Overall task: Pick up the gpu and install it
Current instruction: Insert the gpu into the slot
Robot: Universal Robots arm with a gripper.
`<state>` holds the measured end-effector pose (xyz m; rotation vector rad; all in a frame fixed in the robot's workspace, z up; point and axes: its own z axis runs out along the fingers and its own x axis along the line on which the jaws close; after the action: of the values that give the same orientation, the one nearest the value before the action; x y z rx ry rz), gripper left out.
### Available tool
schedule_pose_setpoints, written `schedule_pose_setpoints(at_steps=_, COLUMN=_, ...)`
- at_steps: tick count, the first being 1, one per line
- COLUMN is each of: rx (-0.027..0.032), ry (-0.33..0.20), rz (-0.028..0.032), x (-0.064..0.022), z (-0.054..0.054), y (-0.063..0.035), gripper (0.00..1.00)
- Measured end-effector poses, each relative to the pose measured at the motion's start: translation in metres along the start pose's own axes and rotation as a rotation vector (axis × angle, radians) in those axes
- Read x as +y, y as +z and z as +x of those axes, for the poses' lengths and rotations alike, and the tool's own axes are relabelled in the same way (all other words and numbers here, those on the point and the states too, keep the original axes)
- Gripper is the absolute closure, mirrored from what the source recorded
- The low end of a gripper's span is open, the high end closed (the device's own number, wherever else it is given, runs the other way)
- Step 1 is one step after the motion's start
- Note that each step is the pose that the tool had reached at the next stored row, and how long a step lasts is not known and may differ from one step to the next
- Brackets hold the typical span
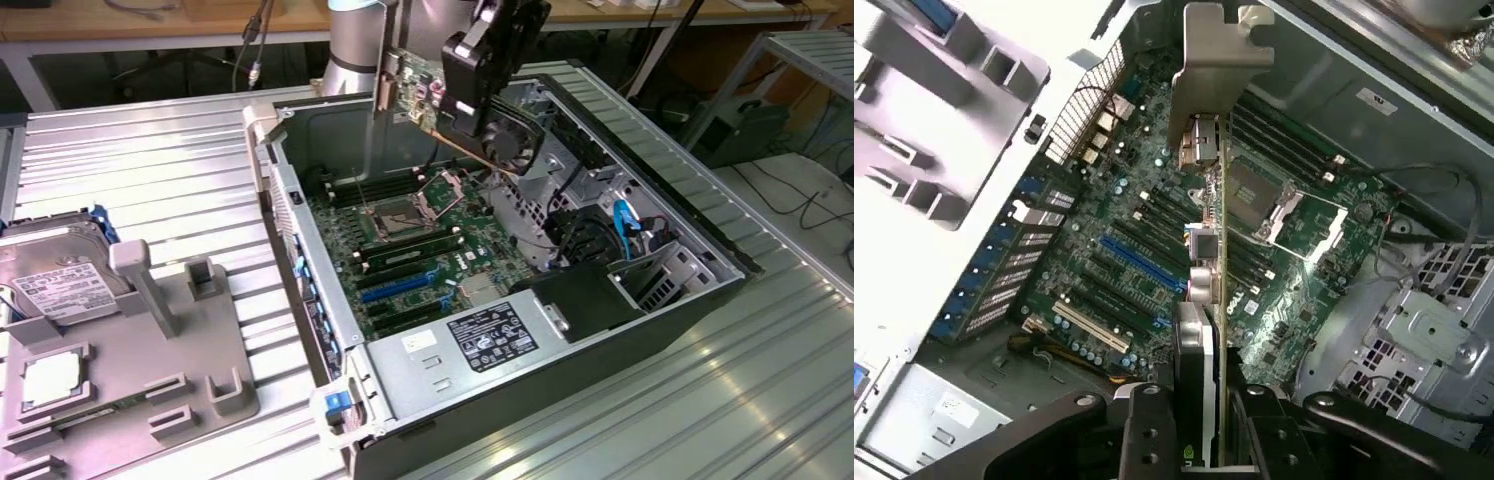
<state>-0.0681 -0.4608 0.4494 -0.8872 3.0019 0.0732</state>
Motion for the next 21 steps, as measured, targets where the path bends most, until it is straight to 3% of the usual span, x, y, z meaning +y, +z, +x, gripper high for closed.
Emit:
schedule_pose_setpoints(at_steps=3, rx=0.0044, ry=-0.103, rz=-0.0024, x=0.0, z=0.0, y=0.0, gripper=0.72)
schedule_pose_setpoints(at_steps=10, rx=0.0108, ry=-0.263, rz=-0.0063, x=-0.0001, z=-0.0001, y=0.0, gripper=0.72)
schedule_pose_setpoints(at_steps=14, rx=0.0119, ry=-0.29, rz=-0.0066, x=-0.0002, z=-0.001, y=0.0023, gripper=0.72)
schedule_pose_setpoints(at_steps=15, rx=0.0091, ry=-0.292, rz=-0.004, x=-0.0004, z=-0.0013, y=0.0034, gripper=0.72)
schedule_pose_setpoints(at_steps=16, rx=-0.0005, ry=-0.293, rz=0.0044, x=-0.0005, z=-0.0012, y=0.0048, gripper=0.72)
schedule_pose_setpoints(at_steps=17, rx=-0.0047, ry=-0.305, rz=0.0079, x=-0.0007, z=-0.0014, y=0.0059, gripper=0.72)
schedule_pose_setpoints(at_steps=21, rx=-0.0122, ry=-0.378, rz=0.0146, x=-0.001, z=-0.0016, y=0.0088, gripper=0.72)
